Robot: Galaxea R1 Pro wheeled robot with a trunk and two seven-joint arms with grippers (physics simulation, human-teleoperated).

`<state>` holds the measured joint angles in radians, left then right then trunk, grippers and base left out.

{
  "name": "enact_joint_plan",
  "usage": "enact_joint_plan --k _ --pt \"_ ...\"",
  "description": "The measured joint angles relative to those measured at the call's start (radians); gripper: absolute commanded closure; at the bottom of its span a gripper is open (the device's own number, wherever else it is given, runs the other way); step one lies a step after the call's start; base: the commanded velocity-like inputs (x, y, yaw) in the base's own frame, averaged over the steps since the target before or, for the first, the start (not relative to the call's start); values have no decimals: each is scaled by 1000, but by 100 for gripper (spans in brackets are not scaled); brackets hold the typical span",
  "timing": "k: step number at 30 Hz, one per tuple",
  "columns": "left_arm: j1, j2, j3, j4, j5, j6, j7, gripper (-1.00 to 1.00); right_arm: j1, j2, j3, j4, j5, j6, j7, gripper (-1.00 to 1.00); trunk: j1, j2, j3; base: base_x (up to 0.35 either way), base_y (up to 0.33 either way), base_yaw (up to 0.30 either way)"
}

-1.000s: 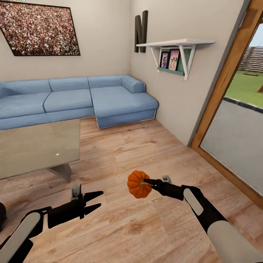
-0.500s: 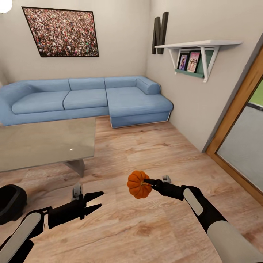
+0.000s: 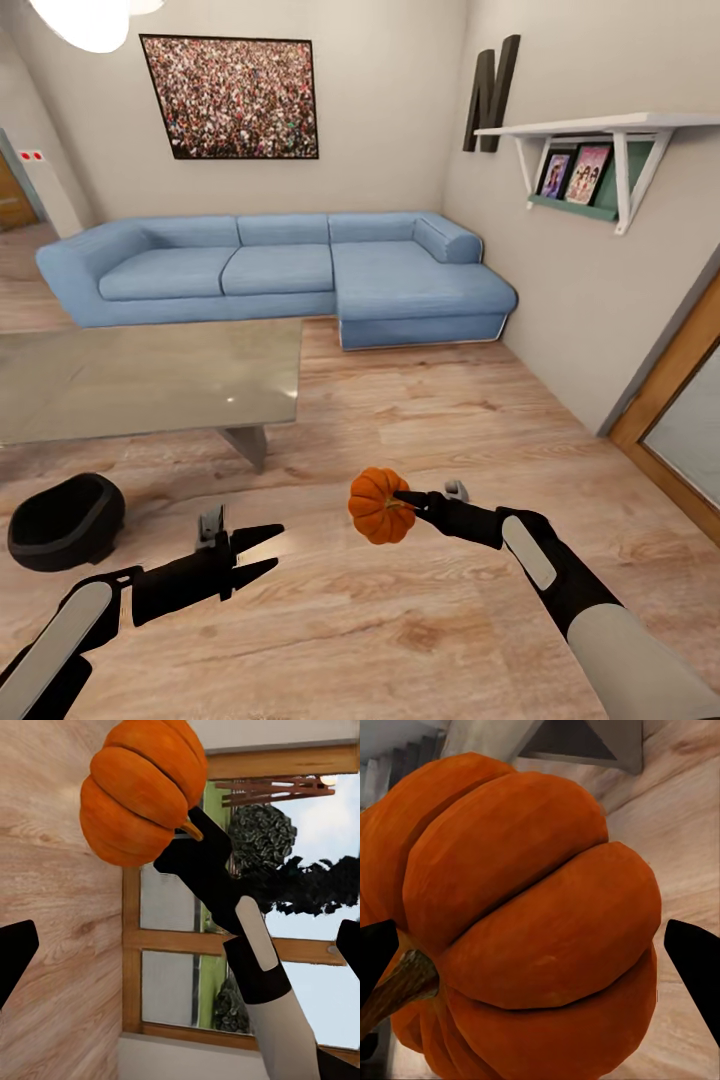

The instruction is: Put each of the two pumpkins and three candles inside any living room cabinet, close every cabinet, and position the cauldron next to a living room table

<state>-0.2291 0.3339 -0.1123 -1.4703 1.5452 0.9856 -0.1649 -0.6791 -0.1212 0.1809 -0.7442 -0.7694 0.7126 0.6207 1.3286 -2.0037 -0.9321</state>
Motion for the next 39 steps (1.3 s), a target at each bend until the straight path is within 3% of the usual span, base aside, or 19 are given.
enact_joint_plan --k 27,39 --pt "0 0 -1 0 0 0 0 -100 0 1 2 0 1 0 -9 100 0 0 14 -115 95 253" --pt "0 -8 -3 0 0 0 0 -100 0 2 5 0 19 0 -13 100 0 0 21 -16 15 253"
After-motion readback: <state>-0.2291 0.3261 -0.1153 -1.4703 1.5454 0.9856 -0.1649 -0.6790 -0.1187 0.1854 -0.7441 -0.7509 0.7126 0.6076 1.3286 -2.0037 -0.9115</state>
